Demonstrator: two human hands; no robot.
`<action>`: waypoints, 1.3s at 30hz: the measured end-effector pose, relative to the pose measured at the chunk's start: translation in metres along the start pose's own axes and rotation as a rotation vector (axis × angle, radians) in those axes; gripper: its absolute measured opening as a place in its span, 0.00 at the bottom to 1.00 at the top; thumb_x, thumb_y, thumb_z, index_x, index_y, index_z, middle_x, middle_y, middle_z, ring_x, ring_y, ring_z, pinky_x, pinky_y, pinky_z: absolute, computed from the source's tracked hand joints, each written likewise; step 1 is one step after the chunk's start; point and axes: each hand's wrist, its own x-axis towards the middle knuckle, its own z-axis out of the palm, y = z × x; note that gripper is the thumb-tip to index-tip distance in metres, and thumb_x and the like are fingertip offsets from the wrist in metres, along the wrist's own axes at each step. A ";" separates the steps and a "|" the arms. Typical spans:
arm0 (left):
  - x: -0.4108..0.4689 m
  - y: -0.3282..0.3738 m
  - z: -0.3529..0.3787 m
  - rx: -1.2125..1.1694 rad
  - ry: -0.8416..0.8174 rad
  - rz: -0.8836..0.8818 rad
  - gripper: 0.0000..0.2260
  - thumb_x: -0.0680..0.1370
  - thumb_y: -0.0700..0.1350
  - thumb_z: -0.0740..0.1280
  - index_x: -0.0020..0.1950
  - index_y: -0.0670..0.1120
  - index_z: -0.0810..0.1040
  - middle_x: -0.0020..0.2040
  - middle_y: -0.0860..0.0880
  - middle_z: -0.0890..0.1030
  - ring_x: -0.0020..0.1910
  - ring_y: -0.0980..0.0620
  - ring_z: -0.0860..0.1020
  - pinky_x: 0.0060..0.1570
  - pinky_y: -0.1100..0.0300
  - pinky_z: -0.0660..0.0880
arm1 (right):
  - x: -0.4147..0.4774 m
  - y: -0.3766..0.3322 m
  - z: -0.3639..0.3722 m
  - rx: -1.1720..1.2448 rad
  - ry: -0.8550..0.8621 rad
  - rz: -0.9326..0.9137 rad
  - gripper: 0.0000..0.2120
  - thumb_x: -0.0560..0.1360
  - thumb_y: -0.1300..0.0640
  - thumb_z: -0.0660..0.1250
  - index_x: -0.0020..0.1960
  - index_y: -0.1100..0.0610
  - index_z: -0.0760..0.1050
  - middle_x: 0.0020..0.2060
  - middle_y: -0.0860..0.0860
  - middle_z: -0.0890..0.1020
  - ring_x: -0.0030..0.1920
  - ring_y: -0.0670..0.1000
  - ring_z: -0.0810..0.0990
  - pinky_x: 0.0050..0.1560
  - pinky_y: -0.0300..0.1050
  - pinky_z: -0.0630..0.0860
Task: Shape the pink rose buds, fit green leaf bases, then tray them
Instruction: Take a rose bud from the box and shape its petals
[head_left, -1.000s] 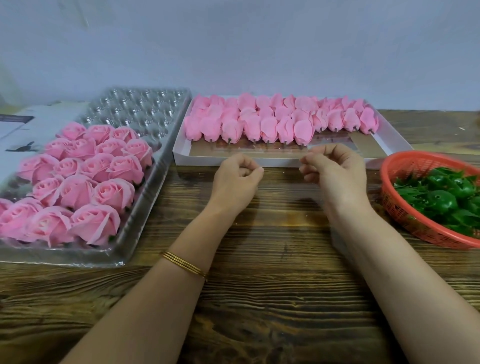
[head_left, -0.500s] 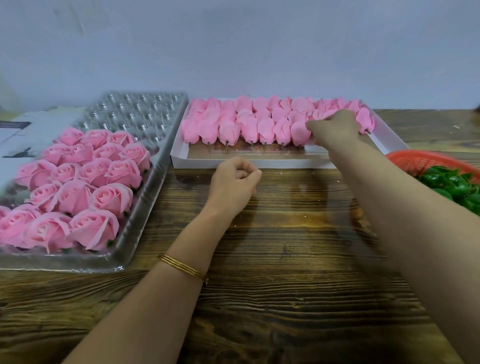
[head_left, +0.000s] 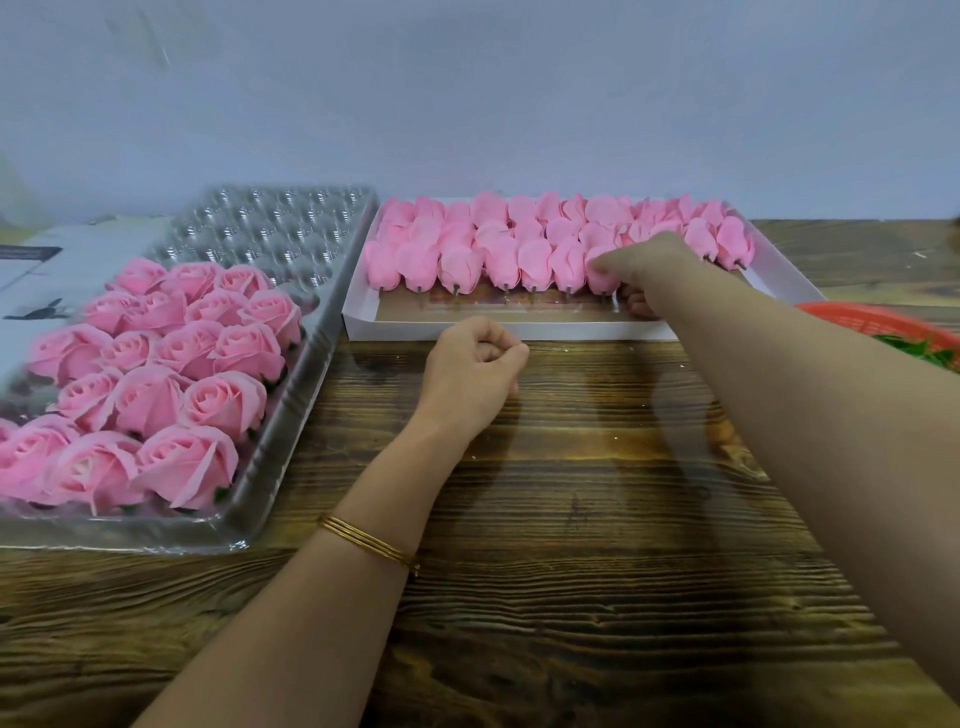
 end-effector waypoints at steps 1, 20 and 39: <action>0.000 0.000 0.000 0.001 -0.003 0.001 0.01 0.79 0.40 0.68 0.47 0.44 0.78 0.27 0.54 0.77 0.28 0.61 0.75 0.42 0.61 0.72 | 0.002 0.001 0.001 0.003 0.003 -0.011 0.12 0.70 0.57 0.74 0.39 0.56 0.69 0.45 0.55 0.76 0.35 0.52 0.72 0.32 0.43 0.70; 0.002 -0.004 -0.001 0.011 -0.024 0.028 0.04 0.78 0.40 0.68 0.45 0.47 0.77 0.25 0.55 0.77 0.27 0.63 0.75 0.40 0.61 0.71 | -0.002 0.008 0.011 -0.058 0.234 -0.106 0.13 0.67 0.56 0.71 0.38 0.57 0.66 0.36 0.53 0.73 0.34 0.52 0.72 0.30 0.41 0.66; 0.003 -0.006 0.000 -0.010 -0.023 0.028 0.05 0.78 0.40 0.68 0.42 0.47 0.77 0.23 0.55 0.77 0.25 0.63 0.74 0.38 0.60 0.70 | -0.053 0.013 -0.010 0.074 0.293 -0.285 0.17 0.68 0.53 0.72 0.36 0.69 0.77 0.32 0.60 0.76 0.34 0.53 0.73 0.39 0.46 0.71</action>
